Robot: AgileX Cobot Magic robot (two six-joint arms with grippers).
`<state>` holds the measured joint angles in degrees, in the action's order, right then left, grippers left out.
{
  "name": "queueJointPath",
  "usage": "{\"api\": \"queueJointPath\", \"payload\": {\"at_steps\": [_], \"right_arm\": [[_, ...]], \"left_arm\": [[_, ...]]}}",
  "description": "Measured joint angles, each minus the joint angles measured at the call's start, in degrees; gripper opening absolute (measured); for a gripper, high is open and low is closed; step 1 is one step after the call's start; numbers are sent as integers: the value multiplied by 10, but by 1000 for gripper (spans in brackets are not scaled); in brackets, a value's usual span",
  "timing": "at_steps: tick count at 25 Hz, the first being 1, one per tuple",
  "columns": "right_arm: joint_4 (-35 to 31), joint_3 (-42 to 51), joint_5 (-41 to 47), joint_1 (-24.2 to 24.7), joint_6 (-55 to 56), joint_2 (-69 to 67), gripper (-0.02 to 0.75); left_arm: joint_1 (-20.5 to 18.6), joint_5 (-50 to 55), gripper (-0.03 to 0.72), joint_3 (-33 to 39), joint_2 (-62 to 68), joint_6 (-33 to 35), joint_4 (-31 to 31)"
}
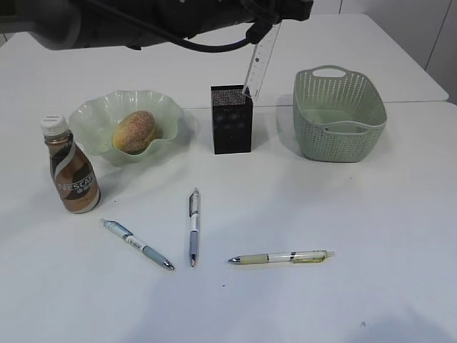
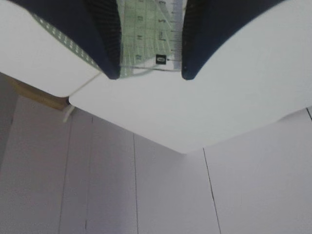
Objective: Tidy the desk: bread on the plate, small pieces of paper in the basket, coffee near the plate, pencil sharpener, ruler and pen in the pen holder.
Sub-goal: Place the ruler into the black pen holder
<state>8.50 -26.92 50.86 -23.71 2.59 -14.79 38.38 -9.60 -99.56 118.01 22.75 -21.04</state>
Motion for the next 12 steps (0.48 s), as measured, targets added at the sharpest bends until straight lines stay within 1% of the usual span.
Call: {"api": "queueJointPath", "payload": {"at_steps": [6, 12], "right_arm": [[0, 0, 0, 0, 0, 0, 439], [0, 0, 0, 0, 0, 0, 439]], "left_arm": [[0, -96, 253, 0, 21, 0, -2], [-11, -147, 253, 0, 43, 0, -9]]}}
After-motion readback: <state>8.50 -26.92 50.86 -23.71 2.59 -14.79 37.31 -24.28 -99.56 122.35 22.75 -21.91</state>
